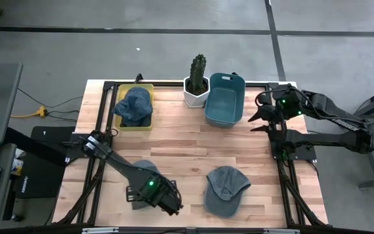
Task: Pick & Place hat
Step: Put the left gray cap into the blue bin
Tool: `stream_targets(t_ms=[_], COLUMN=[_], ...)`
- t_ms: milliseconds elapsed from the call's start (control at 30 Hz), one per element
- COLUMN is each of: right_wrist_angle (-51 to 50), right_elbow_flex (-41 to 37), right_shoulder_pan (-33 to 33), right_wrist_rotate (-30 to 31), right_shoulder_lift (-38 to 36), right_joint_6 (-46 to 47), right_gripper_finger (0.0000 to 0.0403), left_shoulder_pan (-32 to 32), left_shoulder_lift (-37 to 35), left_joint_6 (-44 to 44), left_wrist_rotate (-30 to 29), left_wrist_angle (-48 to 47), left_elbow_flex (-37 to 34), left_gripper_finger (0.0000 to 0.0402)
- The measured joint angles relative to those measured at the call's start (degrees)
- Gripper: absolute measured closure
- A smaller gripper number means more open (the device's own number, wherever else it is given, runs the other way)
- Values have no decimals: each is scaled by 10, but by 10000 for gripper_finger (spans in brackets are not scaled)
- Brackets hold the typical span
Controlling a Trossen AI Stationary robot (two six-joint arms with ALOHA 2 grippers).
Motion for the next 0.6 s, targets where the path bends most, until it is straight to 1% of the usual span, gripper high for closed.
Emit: stream_targets(t_ms=[133,267,433,600], right_wrist_angle=[0,0,0,0], right_elbow_flex=[0,0,0,0], right_shoulder_pan=[0,0,0,0], right_wrist_rotate=[-20,-33,-55,-55], right_shoulder_lift=[0,0,0,0], right_joint_6=[-1,3,9,10], right_gripper_finger=[221,221,221,221], left_shoulder_pan=[3,10,18,24], left_shoulder_lift=[2,2,1,1], left_joint_6=[-5,-9,-9,-11], left_wrist_rotate=[23,30,23,31], left_wrist_angle=[1,0,0,10], left_elbow_flex=[-43,-75,-90,-119], left_gripper_finger=[177,176,176,176])
